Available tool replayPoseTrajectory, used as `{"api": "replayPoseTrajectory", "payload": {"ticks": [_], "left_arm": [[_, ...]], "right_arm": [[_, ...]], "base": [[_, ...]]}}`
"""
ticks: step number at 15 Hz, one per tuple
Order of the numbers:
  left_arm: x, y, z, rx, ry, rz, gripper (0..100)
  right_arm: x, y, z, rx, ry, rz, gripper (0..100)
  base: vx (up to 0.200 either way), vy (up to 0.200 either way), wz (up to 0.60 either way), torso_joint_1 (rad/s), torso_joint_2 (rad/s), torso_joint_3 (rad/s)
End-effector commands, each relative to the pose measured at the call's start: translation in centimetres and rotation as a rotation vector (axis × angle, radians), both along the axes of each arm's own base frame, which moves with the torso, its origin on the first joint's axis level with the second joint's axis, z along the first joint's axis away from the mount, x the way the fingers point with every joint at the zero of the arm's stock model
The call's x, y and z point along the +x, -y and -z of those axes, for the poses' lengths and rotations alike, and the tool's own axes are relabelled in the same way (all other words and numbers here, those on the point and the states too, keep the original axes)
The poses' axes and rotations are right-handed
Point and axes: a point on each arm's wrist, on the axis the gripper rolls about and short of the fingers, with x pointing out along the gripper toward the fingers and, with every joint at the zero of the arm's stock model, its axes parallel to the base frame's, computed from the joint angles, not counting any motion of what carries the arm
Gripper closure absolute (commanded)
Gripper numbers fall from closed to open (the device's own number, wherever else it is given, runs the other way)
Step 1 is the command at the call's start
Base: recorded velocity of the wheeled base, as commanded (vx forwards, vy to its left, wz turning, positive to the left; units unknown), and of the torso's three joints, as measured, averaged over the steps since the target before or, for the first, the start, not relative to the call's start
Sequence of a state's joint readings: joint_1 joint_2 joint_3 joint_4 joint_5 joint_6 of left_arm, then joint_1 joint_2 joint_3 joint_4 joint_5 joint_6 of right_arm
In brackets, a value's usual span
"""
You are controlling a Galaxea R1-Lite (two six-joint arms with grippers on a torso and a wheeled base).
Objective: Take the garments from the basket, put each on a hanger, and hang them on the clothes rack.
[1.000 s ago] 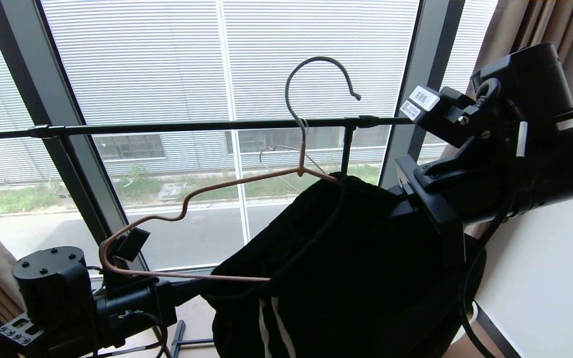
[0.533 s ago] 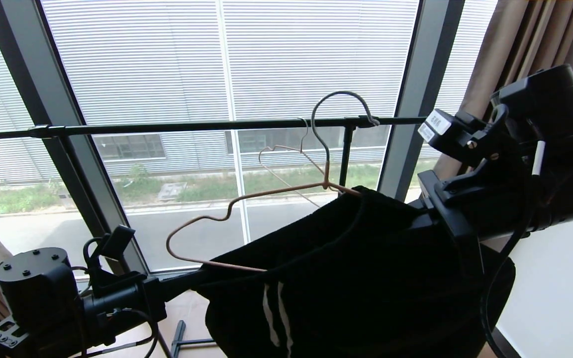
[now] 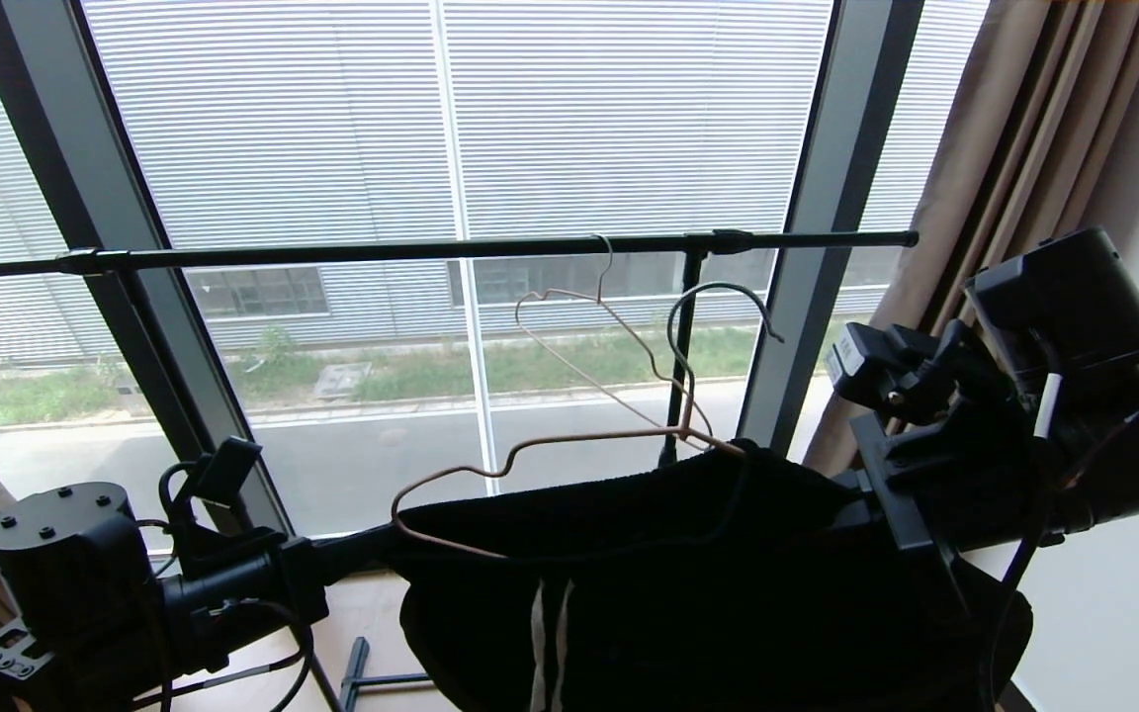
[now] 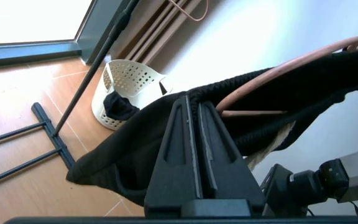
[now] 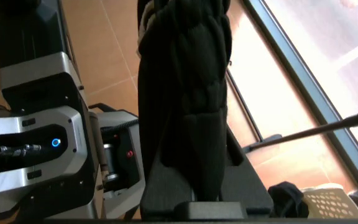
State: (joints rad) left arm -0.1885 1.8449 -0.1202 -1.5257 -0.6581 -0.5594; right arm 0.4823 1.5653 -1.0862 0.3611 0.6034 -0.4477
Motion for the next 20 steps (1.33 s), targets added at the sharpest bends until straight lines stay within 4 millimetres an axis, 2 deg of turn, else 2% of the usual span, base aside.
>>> {"api": "replayPoseTrajectory", "payload": {"ticks": [1, 7, 12, 15, 17, 19, 20], "left_arm": [[0.0, 0.0, 0.0, -0.001, 0.002, 0.0, 100], [0.2, -0.4, -0.2, -0.004, 0.013, -0.016, 100], [0.4, -0.2, -1.3, -0.019, 0.083, -0.008, 100], [0.9, 0.7, -2.8, -0.03, 0.145, 0.026, 100], [1.5, 1.1, -4.1, -0.007, 0.124, 0.041, 100], [1.9, 1.5, -6.4, 0.035, 0.073, 0.057, 100], [1.9, 2.2, -8.7, 0.044, 0.05, 0.085, 100]], "right_arm": [[-0.3, 0.2, 0.4, -0.018, -0.009, 0.011, 100], [-0.9, 1.2, 1.1, -0.054, -0.015, 0.043, 100], [-1.1, 0.9, 2.4, -0.175, 0.007, 0.101, 100], [-1.1, 0.8, 2.4, -0.176, 0.007, 0.1, 100], [-1.2, 0.9, 2.5, -0.181, 0.005, 0.105, 100], [-1.1, 0.9, 2.6, -0.206, 0.014, 0.131, 100], [-1.2, 1.0, 2.8, -0.213, 0.01, 0.14, 100]], "base": [[0.0, 0.0, 0.0, 0.0, 0.0, 0.0], [0.0, 0.0, 0.0, 0.0, 0.0, 0.0], [0.0, 0.0, 0.0, 0.0, 0.0, 0.0], [0.0, 0.0, 0.0, 0.0, 0.0, 0.0], [0.0, 0.0, 0.0, 0.0, 0.0, 0.0], [0.0, 0.0, 0.0, 0.0, 0.0, 0.0], [0.0, 0.0, 0.0, 0.0, 0.0, 0.0]]}}
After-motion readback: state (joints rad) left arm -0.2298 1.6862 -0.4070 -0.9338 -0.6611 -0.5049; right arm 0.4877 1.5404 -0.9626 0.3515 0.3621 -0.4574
